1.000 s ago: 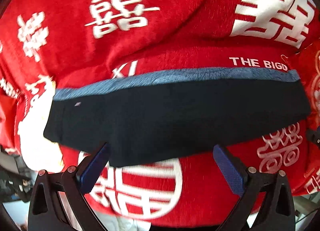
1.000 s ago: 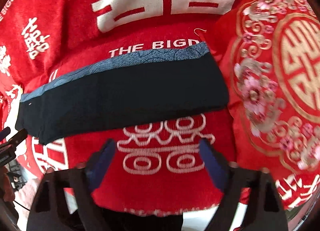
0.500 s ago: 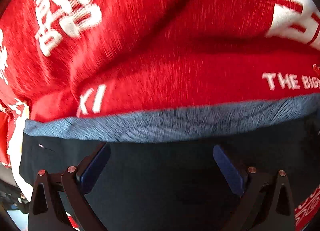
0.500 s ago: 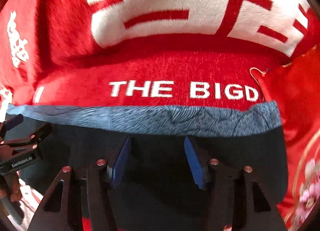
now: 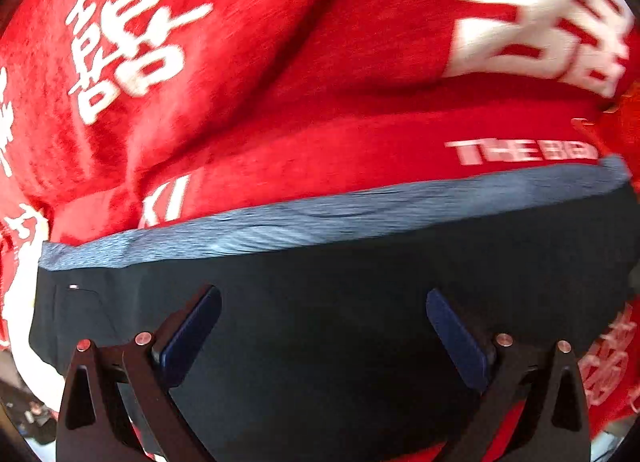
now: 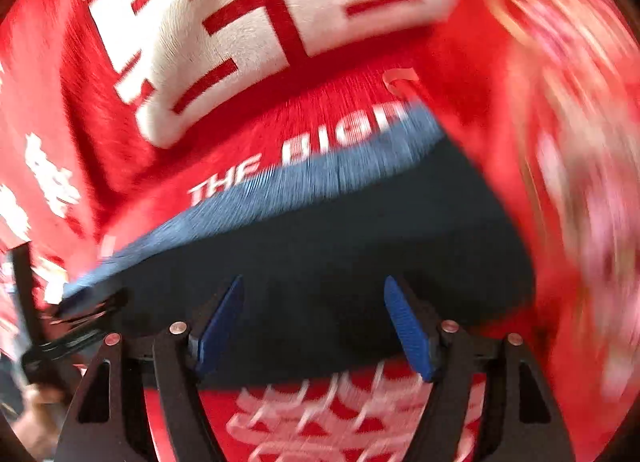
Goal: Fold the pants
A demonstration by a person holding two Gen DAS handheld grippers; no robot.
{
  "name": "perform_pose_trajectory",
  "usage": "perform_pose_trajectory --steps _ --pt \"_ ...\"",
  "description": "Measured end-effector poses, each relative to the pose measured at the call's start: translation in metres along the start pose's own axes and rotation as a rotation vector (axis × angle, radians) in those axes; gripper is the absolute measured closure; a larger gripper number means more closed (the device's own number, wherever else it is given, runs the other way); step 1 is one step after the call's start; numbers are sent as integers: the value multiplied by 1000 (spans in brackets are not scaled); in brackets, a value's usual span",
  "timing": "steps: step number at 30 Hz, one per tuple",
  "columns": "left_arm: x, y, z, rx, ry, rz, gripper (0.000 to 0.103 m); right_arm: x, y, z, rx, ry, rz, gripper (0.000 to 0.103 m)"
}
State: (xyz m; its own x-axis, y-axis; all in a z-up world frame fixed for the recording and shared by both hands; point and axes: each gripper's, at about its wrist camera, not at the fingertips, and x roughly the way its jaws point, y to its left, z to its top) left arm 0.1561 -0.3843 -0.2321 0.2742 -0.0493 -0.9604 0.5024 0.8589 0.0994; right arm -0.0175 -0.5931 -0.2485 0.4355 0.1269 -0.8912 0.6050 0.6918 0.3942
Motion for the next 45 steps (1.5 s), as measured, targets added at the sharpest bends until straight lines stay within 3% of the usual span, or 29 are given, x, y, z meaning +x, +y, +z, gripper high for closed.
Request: perform_pose_trajectory --steps 4,7,15,18,21,22,23,25,30,34,36,39,45 --pt "-6 -41 -1 36 -23 -58 0 -9 -30 -43 170 -28 94 38" --pt "6 -61 -4 73 -1 -62 0 -3 -55 -64 301 -74 151 41" --pt "4 -83 -12 128 -3 -59 0 1 -79 -50 425 -237 274 41" --pt "-3 -89 -6 139 -20 -81 17 7 -80 -42 449 -279 304 41" --pt "0 -99 -6 140 -25 -102 18 18 -70 -27 423 -294 297 41" --pt "5 -101 -8 143 -24 -101 18 22 -65 -19 406 -275 267 55" --pt "11 -107 -14 146 -27 -105 20 25 -62 -15 399 -249 234 82" --pt "9 -110 -27 116 -101 -102 20 27 -61 -9 404 -223 243 87" --pt "10 -101 -28 110 -115 -128 20 -13 -12 -1 189 -262 194 89" --pt "7 -95 -30 111 -111 -173 21 -41 54 2 -41 -268 162 89" --pt "-4 -68 -34 83 -60 -225 28 -44 81 3 -120 -261 151 90" --pt "-28 -26 -42 33 -85 -229 29 -51 125 1 -242 -257 134 90" --pt "-59 110 -68 -78 -104 -125 28 -30 230 -27 -484 -199 88 90"
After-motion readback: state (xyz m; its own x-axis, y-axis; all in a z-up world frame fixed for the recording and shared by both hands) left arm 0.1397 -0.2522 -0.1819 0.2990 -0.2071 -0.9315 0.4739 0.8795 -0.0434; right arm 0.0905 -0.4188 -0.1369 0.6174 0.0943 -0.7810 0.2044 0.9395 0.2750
